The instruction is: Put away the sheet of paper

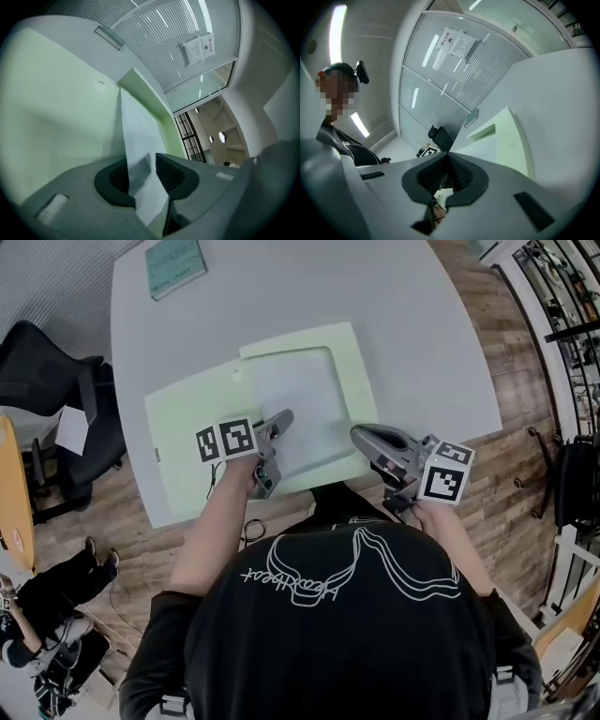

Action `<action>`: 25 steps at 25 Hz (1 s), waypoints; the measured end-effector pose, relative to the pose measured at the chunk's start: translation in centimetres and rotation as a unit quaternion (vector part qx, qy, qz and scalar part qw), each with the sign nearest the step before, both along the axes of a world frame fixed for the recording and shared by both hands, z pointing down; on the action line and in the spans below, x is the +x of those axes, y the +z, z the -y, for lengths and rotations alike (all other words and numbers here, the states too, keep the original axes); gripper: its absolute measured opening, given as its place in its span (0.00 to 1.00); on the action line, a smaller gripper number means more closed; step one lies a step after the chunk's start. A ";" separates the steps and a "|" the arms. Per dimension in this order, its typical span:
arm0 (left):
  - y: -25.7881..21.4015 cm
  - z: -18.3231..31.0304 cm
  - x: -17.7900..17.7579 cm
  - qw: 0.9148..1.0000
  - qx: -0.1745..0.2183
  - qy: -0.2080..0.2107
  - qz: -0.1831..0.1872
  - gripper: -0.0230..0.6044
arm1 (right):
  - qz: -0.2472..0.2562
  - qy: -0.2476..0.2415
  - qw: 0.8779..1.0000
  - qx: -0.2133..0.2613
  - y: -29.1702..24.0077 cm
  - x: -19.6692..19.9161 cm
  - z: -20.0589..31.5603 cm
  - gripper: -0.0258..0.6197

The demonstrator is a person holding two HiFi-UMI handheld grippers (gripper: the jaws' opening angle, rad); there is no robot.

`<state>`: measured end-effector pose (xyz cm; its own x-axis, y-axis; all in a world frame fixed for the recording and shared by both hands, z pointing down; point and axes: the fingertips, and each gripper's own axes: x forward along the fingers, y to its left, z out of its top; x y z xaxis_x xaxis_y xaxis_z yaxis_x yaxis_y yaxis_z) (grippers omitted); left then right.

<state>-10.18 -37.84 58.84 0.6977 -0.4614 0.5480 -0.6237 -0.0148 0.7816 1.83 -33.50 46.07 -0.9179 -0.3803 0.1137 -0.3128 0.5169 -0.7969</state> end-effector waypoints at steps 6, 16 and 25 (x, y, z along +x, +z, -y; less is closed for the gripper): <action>-0.5 -0.2 -0.2 1.000 0.006 0.002 0.021 0.40 | 0.005 -0.012 1.000 -0.003 -0.2 -0.5 -0.7 0.05; -2.3 -0.3 -2.9 0.988 0.061 -0.012 0.139 0.50 | 0.012 -0.020 1.000 0.007 -1.3 -1.2 -2.3 0.05; -9.4 -3.9 -5.3 0.986 0.149 -0.024 0.076 0.50 | 0.003 -0.034 0.998 0.053 -4.0 -1.7 -5.5 0.05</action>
